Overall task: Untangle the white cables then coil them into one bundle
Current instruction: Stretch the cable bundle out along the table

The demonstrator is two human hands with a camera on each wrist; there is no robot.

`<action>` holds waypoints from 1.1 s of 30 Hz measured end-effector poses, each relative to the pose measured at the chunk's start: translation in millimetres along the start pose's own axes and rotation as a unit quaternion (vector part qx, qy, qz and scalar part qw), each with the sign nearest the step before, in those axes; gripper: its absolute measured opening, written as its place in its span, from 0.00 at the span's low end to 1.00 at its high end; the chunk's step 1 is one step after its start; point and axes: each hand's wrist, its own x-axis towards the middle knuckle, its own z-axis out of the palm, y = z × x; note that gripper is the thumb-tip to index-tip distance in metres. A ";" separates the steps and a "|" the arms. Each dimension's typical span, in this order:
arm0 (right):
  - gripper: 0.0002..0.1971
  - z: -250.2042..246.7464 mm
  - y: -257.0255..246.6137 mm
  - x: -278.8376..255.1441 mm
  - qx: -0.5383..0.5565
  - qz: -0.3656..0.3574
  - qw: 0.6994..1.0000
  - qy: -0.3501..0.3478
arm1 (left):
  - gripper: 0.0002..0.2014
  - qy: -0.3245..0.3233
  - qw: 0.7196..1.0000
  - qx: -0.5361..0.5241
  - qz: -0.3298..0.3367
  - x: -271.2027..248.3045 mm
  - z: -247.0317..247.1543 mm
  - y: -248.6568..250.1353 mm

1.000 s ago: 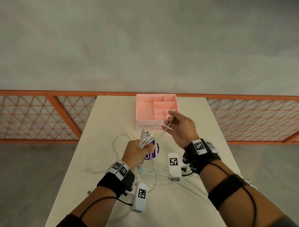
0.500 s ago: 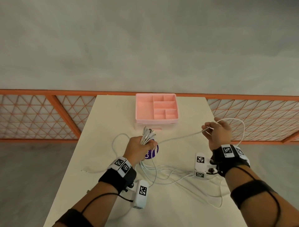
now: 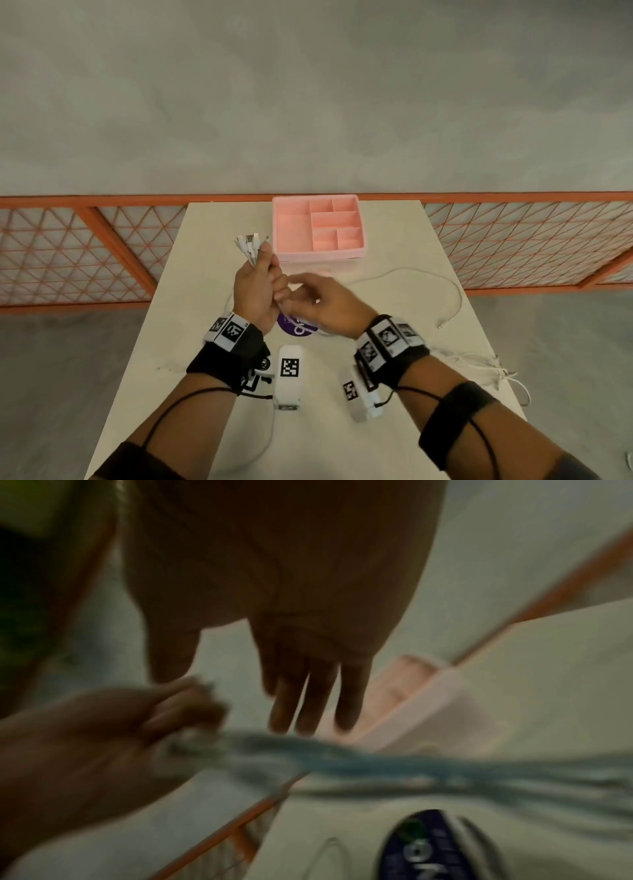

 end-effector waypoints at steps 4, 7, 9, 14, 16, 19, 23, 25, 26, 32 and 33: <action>0.16 12.0 -4.2 11.9 -0.043 0.000 0.997 -0.064 | 0.19 -0.003 1.000 -0.020 0.023 5.7 -6.3 17.2; 0.21 -9.2 18.7 11.9 -0.157 0.036 0.986 -0.042 | 0.20 0.035 0.996 -0.061 0.056 17.6 -26.4 33.4; 0.22 -29.0 42.2 5.1 -0.217 0.066 0.973 -0.033 | 0.20 0.059 0.992 -0.090 0.069 25.7 -39.1 43.1; 0.26 -78.0 103.2 -29.4 -0.337 0.166 0.927 0.022 | 0.21 0.077 0.988 -0.106 0.078 34.5 -54.4 55.1; 0.26 -95.4 121.9 -41.9 -0.347 0.198 0.916 0.040 | 0.21 0.074 0.990 -0.095 0.069 35.8 -52.3 50.3; 0.23 -121.1 129.9 -53.8 -0.348 0.229 0.907 0.061 | 0.21 0.070 0.993 -0.079 0.058 37.2 -49.8 40.9; 0.16 -170.5 137.3 -72.0 -0.394 0.282 0.871 0.076 | 0.21 0.071 0.993 -0.074 0.053 39.2 -47.8 38.4; 0.14 -200.5 138.6 -80.2 -0.428 0.285 0.848 0.126 | 0.21 0.073 0.994 -0.068 0.054 39.3 -47.6 38.0; 0.13 -214.5 136.6 -84.6 -0.433 0.283 0.839 0.169 | 0.21 0.074 0.994 -0.066 0.053 38.8 -47.4 37.0; 0.23 -256.3 106.4 -106.2 -0.497 0.177 0.749 0.401 | 0.21 0.061 0.997 -0.045 0.017 34.4 -45.1 26.7; 0.25 -255.4 108.6 -106.5 -0.500 0.175 0.744 0.406 | 0.21 0.059 0.998 -0.036 0.008 33.8 -46.1 24.6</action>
